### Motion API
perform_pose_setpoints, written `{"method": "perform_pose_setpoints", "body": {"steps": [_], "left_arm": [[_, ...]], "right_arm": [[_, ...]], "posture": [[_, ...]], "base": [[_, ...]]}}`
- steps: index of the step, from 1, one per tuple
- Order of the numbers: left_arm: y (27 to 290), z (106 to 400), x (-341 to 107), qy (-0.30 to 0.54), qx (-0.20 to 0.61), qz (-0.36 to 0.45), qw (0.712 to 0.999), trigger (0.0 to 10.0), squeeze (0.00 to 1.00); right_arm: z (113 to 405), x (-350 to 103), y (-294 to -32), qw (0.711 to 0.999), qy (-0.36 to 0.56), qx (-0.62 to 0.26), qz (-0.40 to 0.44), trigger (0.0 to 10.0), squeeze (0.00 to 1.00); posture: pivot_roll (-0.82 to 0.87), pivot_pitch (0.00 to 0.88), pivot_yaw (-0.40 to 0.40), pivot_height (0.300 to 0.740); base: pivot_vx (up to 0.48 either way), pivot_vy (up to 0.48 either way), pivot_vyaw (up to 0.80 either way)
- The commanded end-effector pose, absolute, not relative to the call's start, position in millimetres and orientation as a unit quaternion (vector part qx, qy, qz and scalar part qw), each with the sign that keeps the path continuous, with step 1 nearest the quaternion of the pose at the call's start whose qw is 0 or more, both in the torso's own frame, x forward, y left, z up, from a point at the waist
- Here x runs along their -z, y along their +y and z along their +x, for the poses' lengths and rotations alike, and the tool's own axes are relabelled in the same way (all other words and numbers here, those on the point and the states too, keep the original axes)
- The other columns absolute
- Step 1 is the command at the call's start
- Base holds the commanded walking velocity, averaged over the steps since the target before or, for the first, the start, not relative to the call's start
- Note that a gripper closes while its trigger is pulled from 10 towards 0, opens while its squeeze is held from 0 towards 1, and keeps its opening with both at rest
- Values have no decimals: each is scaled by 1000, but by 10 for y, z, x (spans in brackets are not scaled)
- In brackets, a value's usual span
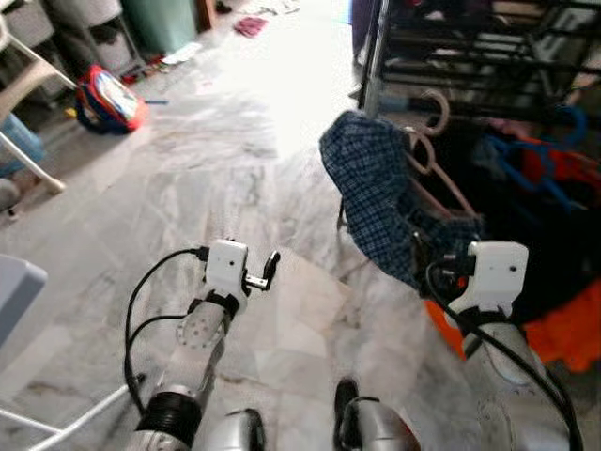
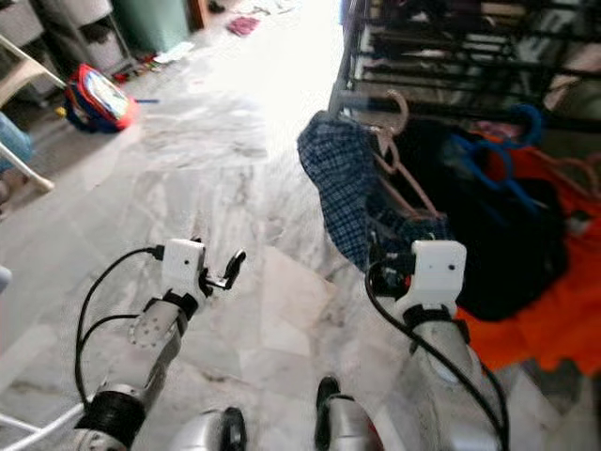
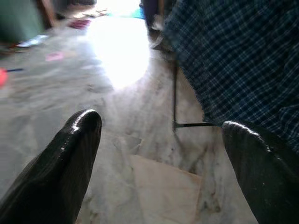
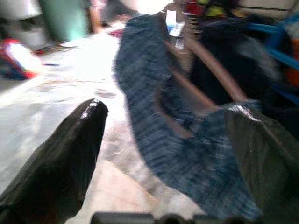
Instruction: Hang hanger
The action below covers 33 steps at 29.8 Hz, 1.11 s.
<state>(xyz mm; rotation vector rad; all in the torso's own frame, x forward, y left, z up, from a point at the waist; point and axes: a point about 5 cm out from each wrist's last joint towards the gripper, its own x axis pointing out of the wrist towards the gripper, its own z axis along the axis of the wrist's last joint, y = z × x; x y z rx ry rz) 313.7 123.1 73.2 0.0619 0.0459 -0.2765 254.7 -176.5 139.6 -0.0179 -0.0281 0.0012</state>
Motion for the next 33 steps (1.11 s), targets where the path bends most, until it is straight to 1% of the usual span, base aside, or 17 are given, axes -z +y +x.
{"method": "perform_pose_setpoints", "body": {"steps": [1,15,18,19,20,21,24,27,28,29,30,31,33], "left_arm": [[1269,3082,-644,39,134,34,990,10000,0],[1281,3077,-618,42,137,38,989,10000,0],[1289,3078,-574,51,138,43,988,10000,0],[1306,3076,-531,61,135,46,988,10000,0],[1358,3060,-430,84,124,63,987,10000,0],[1358,3060,-430,84,124,63,987,10000,0],[1420,2977,-222,133,113,78,982,10000,0],[1425,2964,-197,139,113,78,981,10000,0],[1432,2930,-137,154,114,82,978,10000,0],[1432,2930,-137,154,114,82,978,10000,0],[1459,2841,1,192,114,82,971,10000,0],[1459,2841,1,192,114,82,971,10000,0],[1505,2701,189,247,115,81,959,10000,0]], "right_arm": [[2556,-1396,-1769,1000,-14,-1,-12,10000,0],[2577,-1317,-1744,1000,-4,-9,-15,10000,0],[2587,-1208,-1743,1000,9,-12,-17,10000,0],[2585,-1117,-1745,999,21,-16,-21,10000,0],[2567,-898,-1764,998,53,-19,-26,10000,0],[2567,-898,-1764,998,53,-19,-26,10000,0],[2532,-545,-1786,993,110,-28,-37,10000,0],[2528,-503,-1787,992,117,-29,-40,10000,0],[2522,-427,-1797,990,131,-29,-41,10000,0],[2522,-427,-1797,990,131,-29,-41,10000,0],[2514,-285,-1810,986,158,-27,-39,10000,0],[2514,-285,-1810,986,158,-27,-39,10000,0],[2494,-82,-1827,980,196,-26,-34,10000,0]], "posture": [[-175,193,56,740],[-163,176,56,740],[-159,169,55,740],[-153,159,53,740],[-153,159,53,740],[-153,159,53,740],[-137,138,43,740],[-137,138,43,740],[-125,119,37,740],[-125,119,37,740],[-118,108,33,740],[-118,108,33,740],[-119,101,32,740]], "base": [[-334,0,0],[-331,0,0],[0,0,0],[0,0,0],[0,0,0],[0,0,0],[0,0,0],[0,0,0],[0,0,0],[0,0,0],[0,0,0],[0,0,0],[0,0,0]]}}
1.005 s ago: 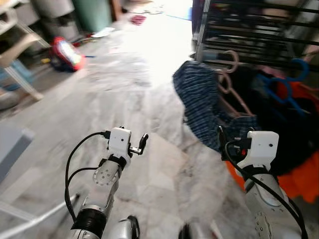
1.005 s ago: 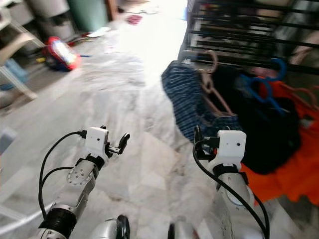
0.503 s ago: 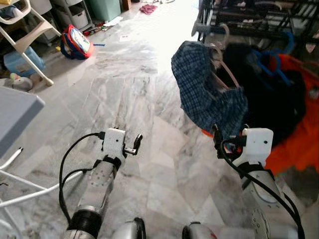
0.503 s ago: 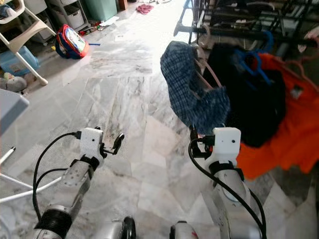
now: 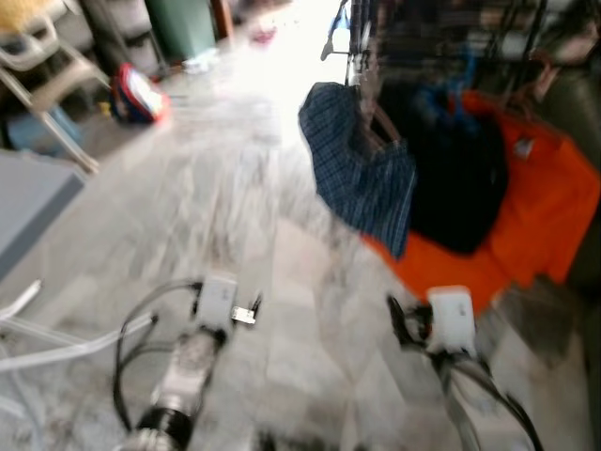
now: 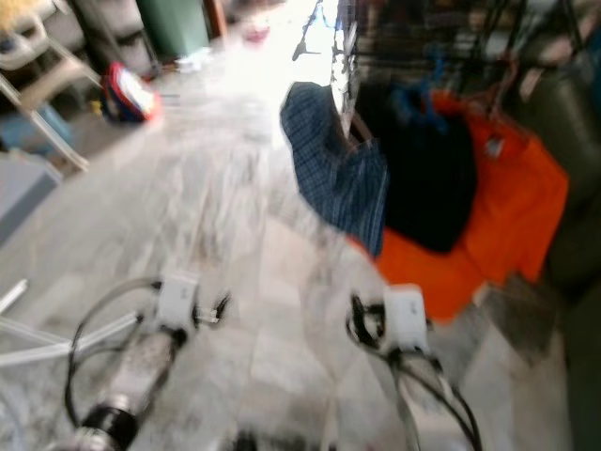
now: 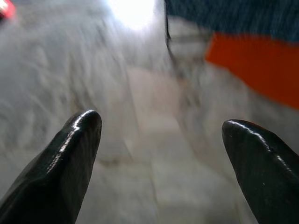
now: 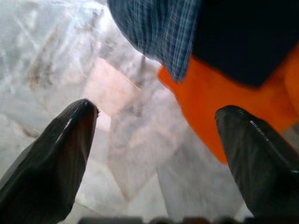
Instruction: Hang hanger
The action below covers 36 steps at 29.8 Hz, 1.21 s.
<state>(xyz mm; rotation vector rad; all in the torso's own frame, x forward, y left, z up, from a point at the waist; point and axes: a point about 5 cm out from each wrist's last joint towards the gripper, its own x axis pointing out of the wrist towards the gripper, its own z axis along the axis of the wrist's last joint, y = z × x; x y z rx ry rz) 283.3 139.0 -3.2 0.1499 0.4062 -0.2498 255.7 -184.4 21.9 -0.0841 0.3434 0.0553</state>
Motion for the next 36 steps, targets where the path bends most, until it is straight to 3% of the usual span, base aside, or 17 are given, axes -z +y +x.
{"method": "perform_pose_setpoints", "body": {"steps": [1,7,10,20,36], "left_arm": [[1539,2641,258,269,111,78,954,10000,0],[1622,2487,422,330,105,73,935,10000,0],[1676,2293,587,396,102,77,909,10000,0],[1615,2040,760,462,112,66,877,10000,0],[1609,2015,777,471,124,94,868,10000,0]], "right_arm": [[2479,7,-1839,976,214,-24,-34,10000,0],[2413,257,-1881,963,269,-4,-1,10000,0],[2327,436,-1831,949,315,7,27,10000,0],[1971,773,-1711,902,429,2,51,10000,0],[1788,859,-1815,891,448,38,62,10000,0]], "posture": [[-119,95,31,740],[-113,84,30,740],[-114,66,28,740],[-96,40,27,740],[-100,37,53,740]], "base": [[0,0,0],[0,0,0],[0,0,0],[0,0,0],[0,79,-68]]}}
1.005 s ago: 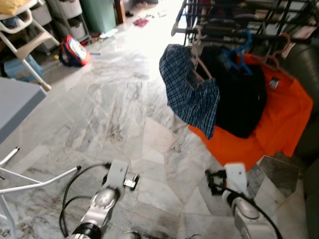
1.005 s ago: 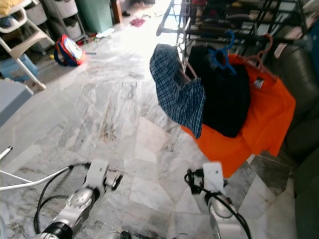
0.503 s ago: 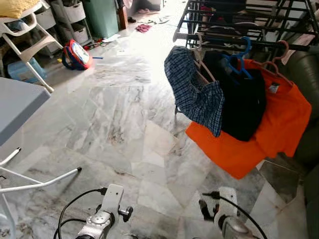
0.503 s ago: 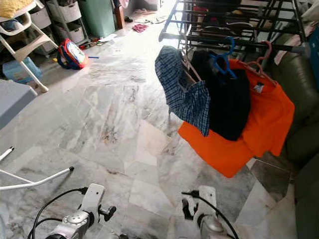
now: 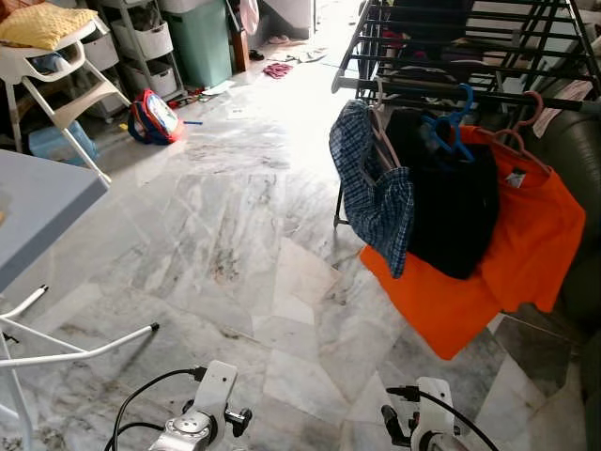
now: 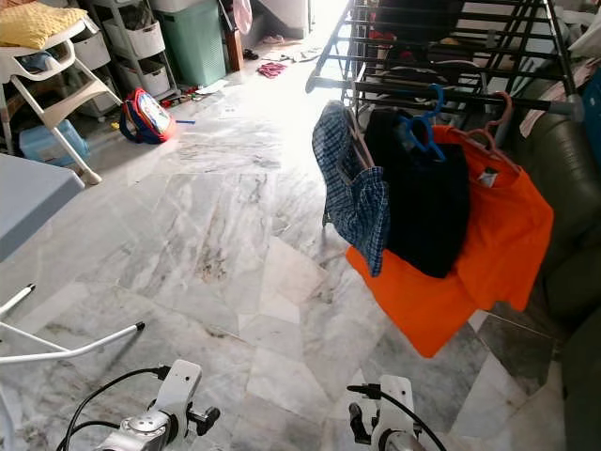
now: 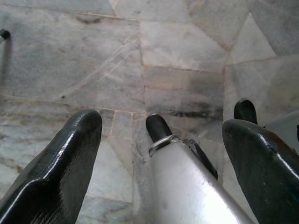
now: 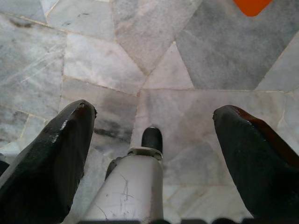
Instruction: Hang hanger
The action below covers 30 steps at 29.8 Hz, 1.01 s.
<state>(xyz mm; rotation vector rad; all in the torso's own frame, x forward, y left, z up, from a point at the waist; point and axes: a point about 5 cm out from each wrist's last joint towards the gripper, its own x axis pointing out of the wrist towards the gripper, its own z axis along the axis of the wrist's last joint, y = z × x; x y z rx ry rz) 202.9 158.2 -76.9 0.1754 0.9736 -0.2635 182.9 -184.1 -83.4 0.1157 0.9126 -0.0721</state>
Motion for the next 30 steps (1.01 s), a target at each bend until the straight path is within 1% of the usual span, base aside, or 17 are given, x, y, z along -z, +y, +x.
{"method": "perform_pose_setpoints", "body": {"steps": [1,9,12,19,30], "left_arm": [[1600,2019,776,471,126,96,868,10000,0],[1576,2006,782,471,137,101,866,10000,0],[1570,1996,788,472,142,105,864,10000,0],[1567,1993,789,472,147,109,862,10000,0],[1588,2018,774,467,149,114,864,10000,0]], "right_arm": [[1786,860,-1812,891,448,36,59,10000,0],[1751,879,-1803,888,455,36,60,10000,0],[1740,879,-1856,887,457,40,56,10000,0],[1749,881,-1814,887,458,36,50,10000,0],[1783,868,-1782,889,454,28,48,10000,0]], "posture": [[-102,38,56,740],[-114,43,64,740],[-119,45,63,740],[-120,45,63,740],[-119,53,64,740]], "base": [[0,255,-800],[0,336,-763],[0,360,0],[0,347,0],[0,0,0]]}}
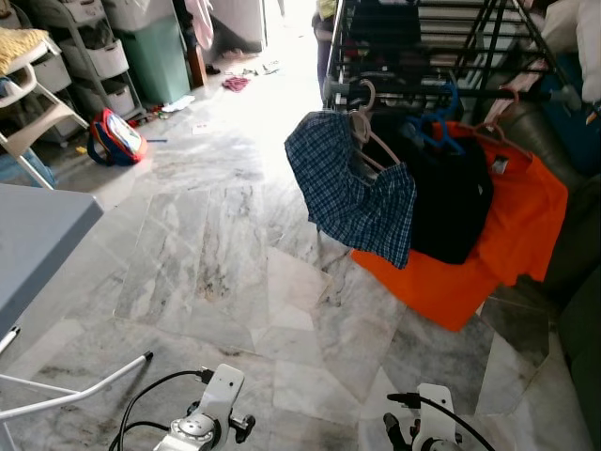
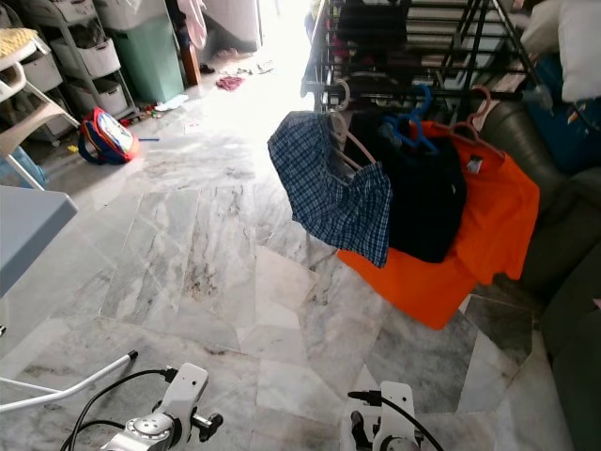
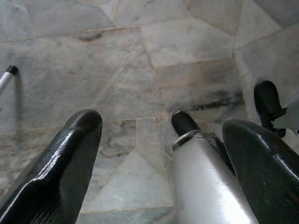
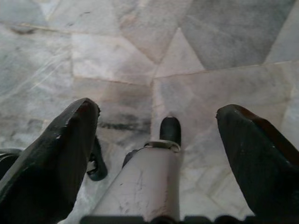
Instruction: Hang hanger
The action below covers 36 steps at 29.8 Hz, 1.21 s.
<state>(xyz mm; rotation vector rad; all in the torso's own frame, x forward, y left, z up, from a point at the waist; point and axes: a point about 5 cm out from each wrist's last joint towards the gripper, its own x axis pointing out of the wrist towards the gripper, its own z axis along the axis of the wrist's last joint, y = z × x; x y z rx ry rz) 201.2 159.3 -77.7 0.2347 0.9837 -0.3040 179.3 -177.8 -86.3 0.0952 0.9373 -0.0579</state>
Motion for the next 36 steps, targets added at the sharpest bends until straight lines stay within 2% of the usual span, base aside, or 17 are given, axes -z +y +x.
{"method": "perform_pose_setpoints", "body": {"steps": [1,12,19,26,36], "left_arm": [[1589,2020,772,466,150,113,864,10000,0],[1636,2079,733,460,164,121,864,10000,0],[1657,2088,725,459,167,127,864,10000,0],[1693,2081,728,461,159,125,864,10000,0],[1691,2067,743,464,124,110,870,10000,0]], "right_arm": [[1784,868,-1781,889,454,28,48,10000,0],[1794,866,-1764,889,455,28,45,10000,0],[1798,866,-1753,889,455,26,42,10000,0],[1797,866,-1752,889,457,19,36,10000,0],[1831,849,-1766,888,460,-13,13,10000,0]], "posture": [[-119,53,64,740],[-123,54,76,740],[-127,58,80,740],[-126,60,78,740],[-89,59,21,740]], "base": [[0,0,0],[0,0,0],[0,-410,0],[0,0,0],[0,0,0]]}}
